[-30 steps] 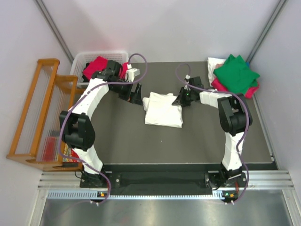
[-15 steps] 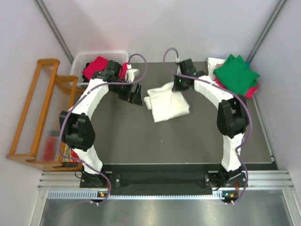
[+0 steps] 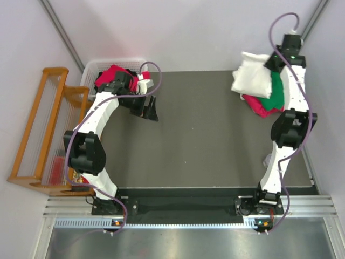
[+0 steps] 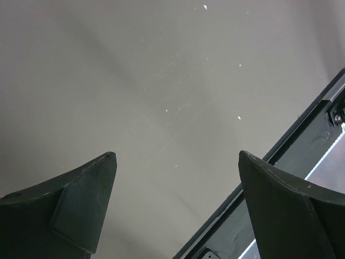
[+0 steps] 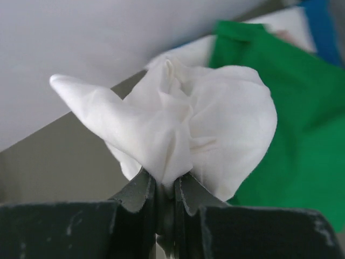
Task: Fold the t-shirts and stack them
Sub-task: Neatly place the folded tshirt to the corner
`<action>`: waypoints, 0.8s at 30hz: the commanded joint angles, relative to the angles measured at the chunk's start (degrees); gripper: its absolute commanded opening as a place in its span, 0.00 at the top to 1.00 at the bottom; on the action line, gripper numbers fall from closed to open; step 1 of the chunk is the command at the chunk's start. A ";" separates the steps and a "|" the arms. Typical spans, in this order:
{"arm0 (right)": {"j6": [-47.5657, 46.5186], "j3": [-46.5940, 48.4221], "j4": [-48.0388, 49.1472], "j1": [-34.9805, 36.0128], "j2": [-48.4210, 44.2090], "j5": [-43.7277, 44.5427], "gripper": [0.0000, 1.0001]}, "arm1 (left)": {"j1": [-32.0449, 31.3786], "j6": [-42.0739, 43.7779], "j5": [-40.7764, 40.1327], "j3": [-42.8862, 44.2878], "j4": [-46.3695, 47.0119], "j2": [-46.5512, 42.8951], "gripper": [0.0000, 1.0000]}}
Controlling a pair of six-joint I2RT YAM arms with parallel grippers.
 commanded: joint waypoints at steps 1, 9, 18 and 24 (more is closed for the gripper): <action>3.02 -0.30 -3.17 -6.03 -1.75 5.80 1.00 | 0.95 1.32 2.36 -1.86 0.20 -2.95 0.01; 5.56 -4.70 -3.34 -12.27 -1.85 9.94 1.00 | 0.95 0.36 3.67 -1.43 0.65 -2.78 0.01; 4.16 -9.88 -4.22 -12.19 3.95 13.11 0.77 | 0.95 0.79 3.33 -1.34 -0.23 -3.40 0.01; 4.33 -8.83 -4.66 -12.19 7.64 13.62 0.13 | 0.95 1.23 3.68 -1.95 -0.59 -3.57 0.01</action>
